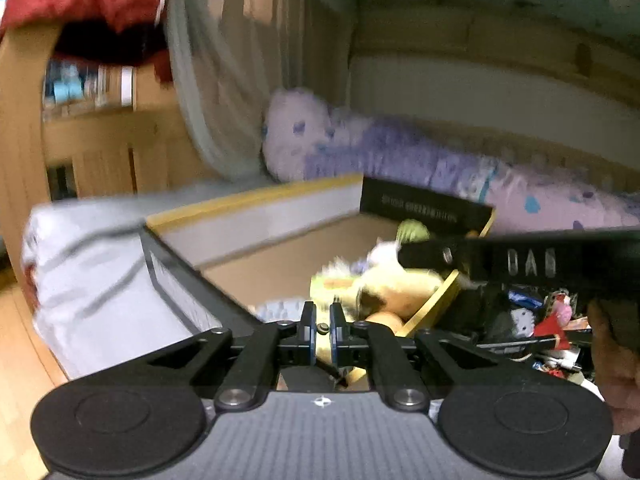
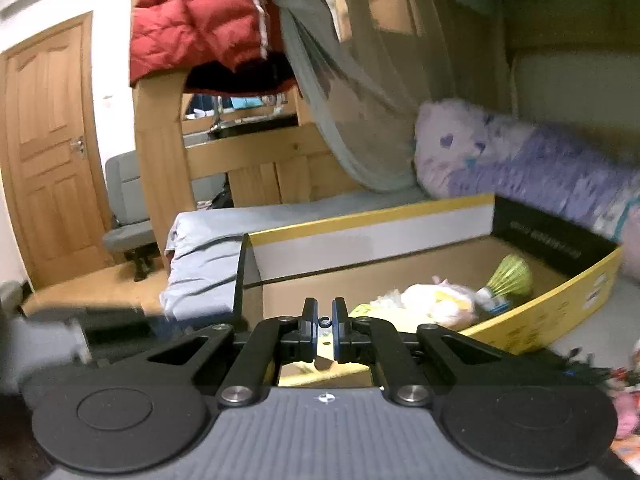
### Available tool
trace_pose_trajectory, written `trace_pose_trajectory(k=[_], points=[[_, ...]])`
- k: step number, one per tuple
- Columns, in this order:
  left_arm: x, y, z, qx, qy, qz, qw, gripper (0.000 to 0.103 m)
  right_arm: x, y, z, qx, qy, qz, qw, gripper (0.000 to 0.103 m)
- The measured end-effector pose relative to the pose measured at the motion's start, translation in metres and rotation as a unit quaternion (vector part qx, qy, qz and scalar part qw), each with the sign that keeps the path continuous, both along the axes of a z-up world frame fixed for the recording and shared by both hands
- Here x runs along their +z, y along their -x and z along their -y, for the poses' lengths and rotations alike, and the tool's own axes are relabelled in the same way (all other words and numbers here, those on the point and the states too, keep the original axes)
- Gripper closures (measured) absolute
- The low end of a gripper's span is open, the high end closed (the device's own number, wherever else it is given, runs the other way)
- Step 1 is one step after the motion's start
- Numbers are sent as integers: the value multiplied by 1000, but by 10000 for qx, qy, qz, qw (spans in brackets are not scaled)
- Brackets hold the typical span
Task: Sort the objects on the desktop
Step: 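Carry both held pieces over to the yellow box, then open both grippers above the yellow box to drop the pieces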
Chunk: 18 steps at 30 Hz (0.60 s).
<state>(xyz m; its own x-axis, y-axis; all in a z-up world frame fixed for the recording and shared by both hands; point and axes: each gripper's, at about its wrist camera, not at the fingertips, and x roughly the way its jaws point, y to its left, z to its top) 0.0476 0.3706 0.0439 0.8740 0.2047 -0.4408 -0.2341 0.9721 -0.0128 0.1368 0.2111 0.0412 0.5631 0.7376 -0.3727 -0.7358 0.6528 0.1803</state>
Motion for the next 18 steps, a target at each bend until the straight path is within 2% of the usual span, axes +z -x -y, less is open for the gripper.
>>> trace_pose_trajectory(k=[2,5,9,11,12,13,14,15,16,18], points=[[-4,-10,-7,33,101,-127,9999,96,-3,-19,-9,2,-99,-374,9992,95],[-7,-21,-10,-5,-7,-228,9997,96,-5,-36,-16,-56,-259,-712,9971,94],[-13,-33,-4,-108,-176,-369,9991,95,-9,-46,-23,-117,-213,-874,9959,94],[-18,-34,4,-99,-311,-452,9984,90,-11,-48,-27,-82,-187,-920,9955,94],[-20,-32,9,-141,-468,-416,9979,80,-11,-47,-28,-54,-173,-915,9956,94],[-20,-30,14,-130,-646,-358,9972,63,-11,-46,-29,-24,-149,-902,9958,94],[-21,-26,22,-35,-878,-265,9958,53,-12,-45,-31,13,-112,-895,9959,94],[-21,-22,29,112,-1080,-189,9939,37,-12,-43,-32,48,-81,-889,9960,94],[-22,-19,34,285,-1260,-154,9915,29,-13,-42,-33,84,-45,-874,9961,95],[-22,-10,40,530,-1438,-149,9881,29,-13,-40,-36,134,29,-865,9962,95]])
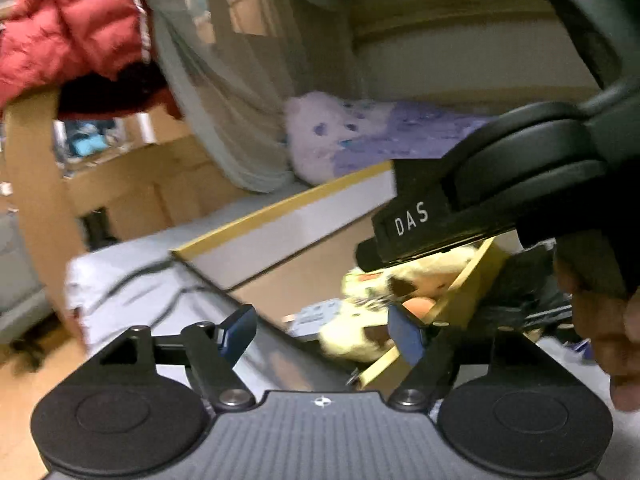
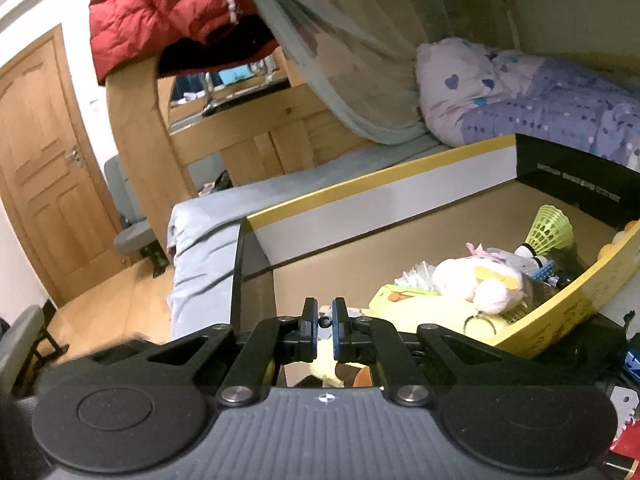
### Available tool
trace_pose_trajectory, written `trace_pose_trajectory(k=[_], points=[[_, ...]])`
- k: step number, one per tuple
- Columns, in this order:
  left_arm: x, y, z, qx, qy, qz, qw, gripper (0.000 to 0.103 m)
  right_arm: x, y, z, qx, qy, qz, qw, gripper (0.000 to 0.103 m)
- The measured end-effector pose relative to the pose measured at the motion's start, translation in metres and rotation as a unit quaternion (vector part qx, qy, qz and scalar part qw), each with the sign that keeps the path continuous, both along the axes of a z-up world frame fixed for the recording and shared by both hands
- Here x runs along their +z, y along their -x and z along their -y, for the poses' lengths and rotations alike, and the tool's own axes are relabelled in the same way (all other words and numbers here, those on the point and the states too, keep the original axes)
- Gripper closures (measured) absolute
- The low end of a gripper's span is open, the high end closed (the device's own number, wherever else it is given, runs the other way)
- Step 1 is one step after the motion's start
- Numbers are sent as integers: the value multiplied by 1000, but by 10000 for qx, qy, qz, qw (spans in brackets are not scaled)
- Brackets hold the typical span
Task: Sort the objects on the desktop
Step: 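Open both grippers above the yellow box to drop the pieces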
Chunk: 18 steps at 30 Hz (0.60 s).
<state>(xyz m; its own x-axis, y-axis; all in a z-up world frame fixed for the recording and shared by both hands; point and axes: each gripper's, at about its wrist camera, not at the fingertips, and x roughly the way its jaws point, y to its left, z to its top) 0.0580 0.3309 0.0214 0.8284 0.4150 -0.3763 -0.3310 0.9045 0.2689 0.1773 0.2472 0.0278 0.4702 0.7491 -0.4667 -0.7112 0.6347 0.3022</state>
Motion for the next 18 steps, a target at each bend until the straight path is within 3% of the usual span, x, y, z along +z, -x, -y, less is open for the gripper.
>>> trace_pose_trajectory(k=[8,12,15,16,17,18], points=[[-2,57,-3,225,393,141,9989,29,-8,11,-17,374,346,-6,9987,94],[5,82,-3,240,1178,-41,9927,28,-12,22,-27,455,522,195,9974,94],[9,91,8,32,1484,-49,9889,27,-14,26,-33,471,608,268,9967,90],[11,93,12,-57,1503,-49,9886,26,-13,28,-33,467,620,306,9965,82],[12,95,17,-157,1502,-50,9885,25,-13,29,-33,489,637,350,9962,58],[13,97,22,-261,1471,-34,9888,22,-10,32,-31,511,653,429,9956,45]])
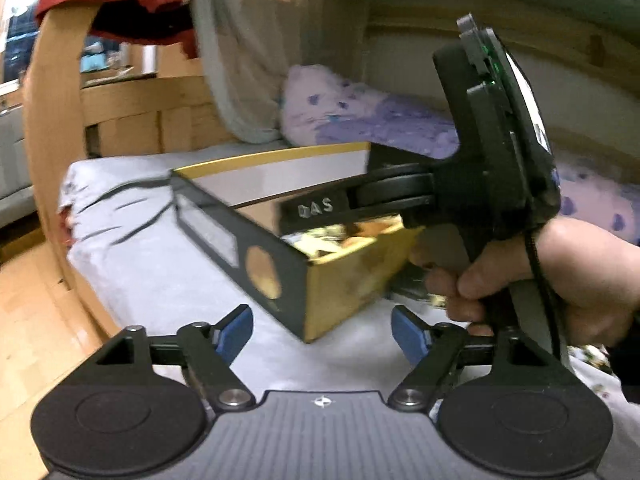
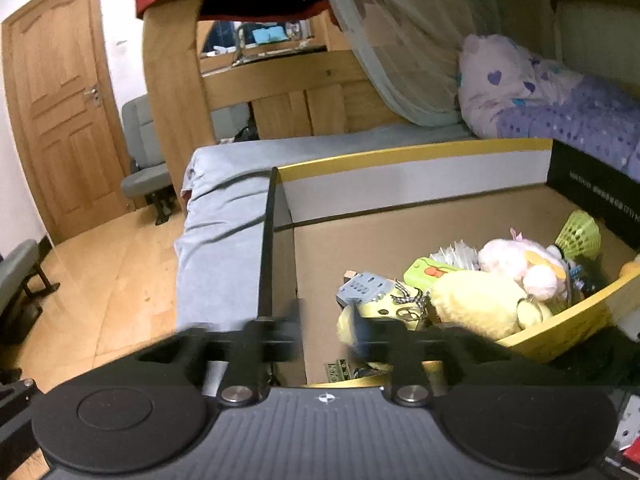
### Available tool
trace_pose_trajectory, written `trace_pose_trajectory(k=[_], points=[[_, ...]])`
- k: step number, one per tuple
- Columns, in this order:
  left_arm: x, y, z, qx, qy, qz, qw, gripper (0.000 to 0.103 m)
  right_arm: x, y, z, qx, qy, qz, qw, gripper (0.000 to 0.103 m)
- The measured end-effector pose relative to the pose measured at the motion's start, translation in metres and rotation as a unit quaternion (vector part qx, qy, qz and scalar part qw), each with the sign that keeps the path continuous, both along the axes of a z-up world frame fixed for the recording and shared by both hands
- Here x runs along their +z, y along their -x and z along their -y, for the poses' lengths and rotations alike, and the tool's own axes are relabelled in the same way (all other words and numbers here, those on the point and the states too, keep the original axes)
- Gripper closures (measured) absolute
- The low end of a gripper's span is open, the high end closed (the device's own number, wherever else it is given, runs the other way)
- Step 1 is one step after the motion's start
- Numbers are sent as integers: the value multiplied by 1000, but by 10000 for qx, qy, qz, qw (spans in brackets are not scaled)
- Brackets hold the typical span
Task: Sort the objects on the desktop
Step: 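Open both grippers above the yellow box to drop the pieces, then move both open grippers back toward the LEGO pile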
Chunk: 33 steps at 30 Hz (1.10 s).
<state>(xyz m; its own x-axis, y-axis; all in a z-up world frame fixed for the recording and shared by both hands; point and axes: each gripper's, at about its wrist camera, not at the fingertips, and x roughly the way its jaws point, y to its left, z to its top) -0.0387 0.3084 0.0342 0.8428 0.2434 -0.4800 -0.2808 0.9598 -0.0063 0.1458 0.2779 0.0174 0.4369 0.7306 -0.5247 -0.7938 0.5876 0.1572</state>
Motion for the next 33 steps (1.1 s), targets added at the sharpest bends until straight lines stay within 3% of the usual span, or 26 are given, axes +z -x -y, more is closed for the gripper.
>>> trace_pose_trajectory(k=[1,2,4,5,8,11,14,16,18,22,26,29,33], points=[[1,2,6,-92,-49,30,9999,21,3,3,5,-8,-35,132,9999,27],[1,3,11,-174,-104,62,9998,20,6,6,13,-24,-104,267,9996,21],[2,9,27,-163,-258,161,9994,0,11,10,33,-117,-193,389,9990,13],[2,14,36,-70,-401,272,9988,0,13,13,47,-261,-197,362,9988,9],[2,21,69,-148,-954,400,9945,0,18,28,90,-749,-147,274,9967,8],[3,26,95,-503,-1105,447,9916,0,26,54,139,-1363,29,504,9894,0],[4,28,116,-755,-973,619,9905,0,33,84,188,-2232,437,756,9708,0],[0,31,131,-807,-875,810,9896,0,36,99,215,-2487,778,753,9625,0],[-3,33,148,-857,-763,689,9910,0,38,118,246,-2748,921,655,9548,0],[-8,32,177,-1289,-342,123,9910,0,37,161,305,-3222,669,491,9430,0],[-5,45,206,-1527,-395,137,9874,0,29,195,347,-3795,724,460,9212,0],[-2,55,228,-1505,-514,95,9872,0,22,220,383,-3924,350,348,9185,0],[-6,66,258,-1351,-712,-551,9867,0,17,249,408,-3974,140,99,9175,0]])
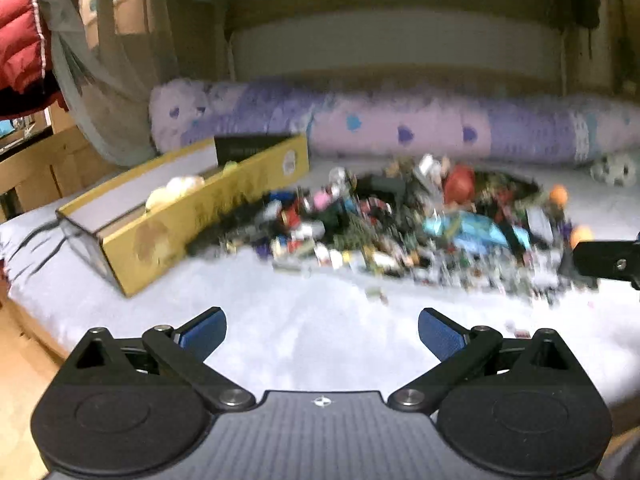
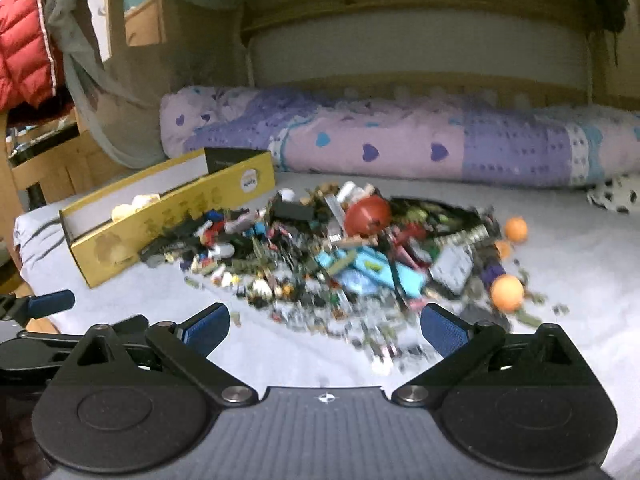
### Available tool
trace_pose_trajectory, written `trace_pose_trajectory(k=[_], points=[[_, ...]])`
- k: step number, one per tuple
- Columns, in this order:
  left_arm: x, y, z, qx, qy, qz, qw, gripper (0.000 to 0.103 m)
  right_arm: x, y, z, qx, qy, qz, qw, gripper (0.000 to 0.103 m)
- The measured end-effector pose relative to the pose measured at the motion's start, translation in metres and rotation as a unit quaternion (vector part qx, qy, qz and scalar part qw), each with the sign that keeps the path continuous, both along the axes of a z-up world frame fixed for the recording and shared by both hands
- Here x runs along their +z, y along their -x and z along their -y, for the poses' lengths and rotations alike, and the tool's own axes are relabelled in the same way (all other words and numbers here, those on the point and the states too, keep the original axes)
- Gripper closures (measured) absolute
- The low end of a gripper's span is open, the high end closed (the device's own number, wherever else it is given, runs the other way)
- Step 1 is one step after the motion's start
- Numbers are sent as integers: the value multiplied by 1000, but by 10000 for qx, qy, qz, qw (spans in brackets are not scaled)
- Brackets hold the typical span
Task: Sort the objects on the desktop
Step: 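Move both open grippers back toward the LEGO pile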
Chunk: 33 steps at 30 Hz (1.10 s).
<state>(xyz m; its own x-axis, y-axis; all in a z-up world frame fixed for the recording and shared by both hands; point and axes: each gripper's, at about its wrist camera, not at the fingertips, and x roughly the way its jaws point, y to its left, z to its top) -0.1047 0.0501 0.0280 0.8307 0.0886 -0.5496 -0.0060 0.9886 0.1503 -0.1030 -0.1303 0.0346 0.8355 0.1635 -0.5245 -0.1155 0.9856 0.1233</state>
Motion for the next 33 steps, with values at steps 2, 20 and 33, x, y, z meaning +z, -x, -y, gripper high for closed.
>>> trace_pose_trajectory(k=[2,20,33], points=[[-1,10,8,-32,-62,-86,9999,0,0,18,1,-94,175,89,9998,0],[38,122,33,-1507,465,1360,9781,0,2,124,38,-965,-994,350,9897,0],[30,117,28,-1688,643,1030,9781,5,9,143,30,-550,-1085,769,9896,0]])
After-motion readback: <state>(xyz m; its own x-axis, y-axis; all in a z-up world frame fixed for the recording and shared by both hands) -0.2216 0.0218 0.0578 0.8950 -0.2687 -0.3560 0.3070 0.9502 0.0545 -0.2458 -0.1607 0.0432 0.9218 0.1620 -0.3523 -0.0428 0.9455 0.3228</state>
